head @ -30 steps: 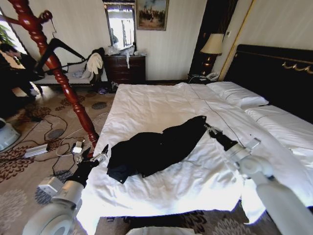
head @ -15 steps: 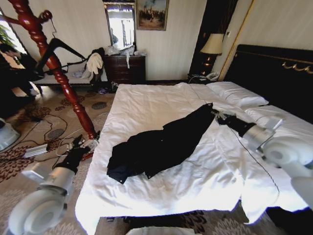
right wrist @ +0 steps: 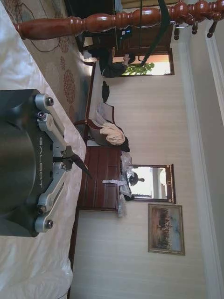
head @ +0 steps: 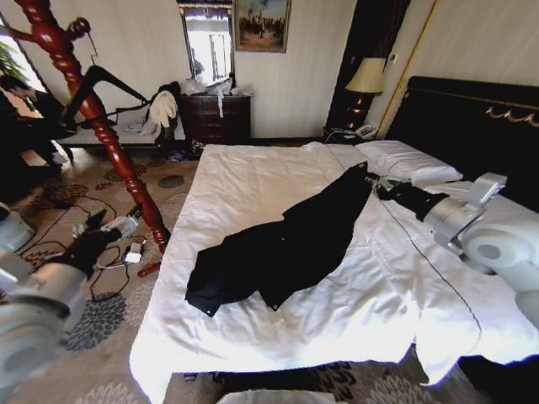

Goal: Pick up the clothes from the bed and hang them on the clothes hanger.

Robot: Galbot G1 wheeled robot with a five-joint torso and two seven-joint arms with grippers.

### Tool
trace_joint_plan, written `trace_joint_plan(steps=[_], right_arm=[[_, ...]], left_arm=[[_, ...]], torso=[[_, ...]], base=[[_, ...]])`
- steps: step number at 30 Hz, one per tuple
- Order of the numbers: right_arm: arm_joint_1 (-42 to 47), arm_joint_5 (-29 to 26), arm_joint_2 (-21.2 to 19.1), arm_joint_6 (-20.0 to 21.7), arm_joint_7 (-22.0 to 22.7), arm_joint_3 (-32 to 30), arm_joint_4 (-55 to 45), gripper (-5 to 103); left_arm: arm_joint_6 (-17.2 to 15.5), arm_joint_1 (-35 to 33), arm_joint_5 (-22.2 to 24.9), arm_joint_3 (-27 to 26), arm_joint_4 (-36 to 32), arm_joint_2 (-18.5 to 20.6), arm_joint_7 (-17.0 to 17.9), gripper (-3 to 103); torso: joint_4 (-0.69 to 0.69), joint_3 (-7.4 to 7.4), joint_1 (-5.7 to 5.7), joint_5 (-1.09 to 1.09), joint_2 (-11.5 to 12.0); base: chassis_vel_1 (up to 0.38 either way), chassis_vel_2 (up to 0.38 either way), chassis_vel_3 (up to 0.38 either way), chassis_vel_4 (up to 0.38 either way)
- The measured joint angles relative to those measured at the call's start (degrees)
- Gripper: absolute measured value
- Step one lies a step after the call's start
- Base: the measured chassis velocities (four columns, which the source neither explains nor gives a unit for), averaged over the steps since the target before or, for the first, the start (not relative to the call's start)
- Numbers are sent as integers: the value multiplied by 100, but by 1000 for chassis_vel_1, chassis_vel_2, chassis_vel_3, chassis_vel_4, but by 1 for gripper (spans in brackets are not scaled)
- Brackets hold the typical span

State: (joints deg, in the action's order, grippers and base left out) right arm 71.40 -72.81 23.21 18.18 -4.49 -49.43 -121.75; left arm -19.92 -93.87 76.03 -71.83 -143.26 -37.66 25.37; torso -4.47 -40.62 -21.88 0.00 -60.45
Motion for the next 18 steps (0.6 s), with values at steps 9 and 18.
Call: trace_joint_plan(steps=[9,18], right_arm=[[315,-46,180,-58,65,-131,-151,0],[362,-16,260,-65,109,-152,-244,0]], left_arm=[[-24,2205,367,1529,317,1218,137,100],[18,4938,503,3409,1953,1700,-110,100]], torso=[[-3,0,0,1,0],[-5,-1,-1,-6,1]], base=[[0,0,0,0],[0,0,0,0]])
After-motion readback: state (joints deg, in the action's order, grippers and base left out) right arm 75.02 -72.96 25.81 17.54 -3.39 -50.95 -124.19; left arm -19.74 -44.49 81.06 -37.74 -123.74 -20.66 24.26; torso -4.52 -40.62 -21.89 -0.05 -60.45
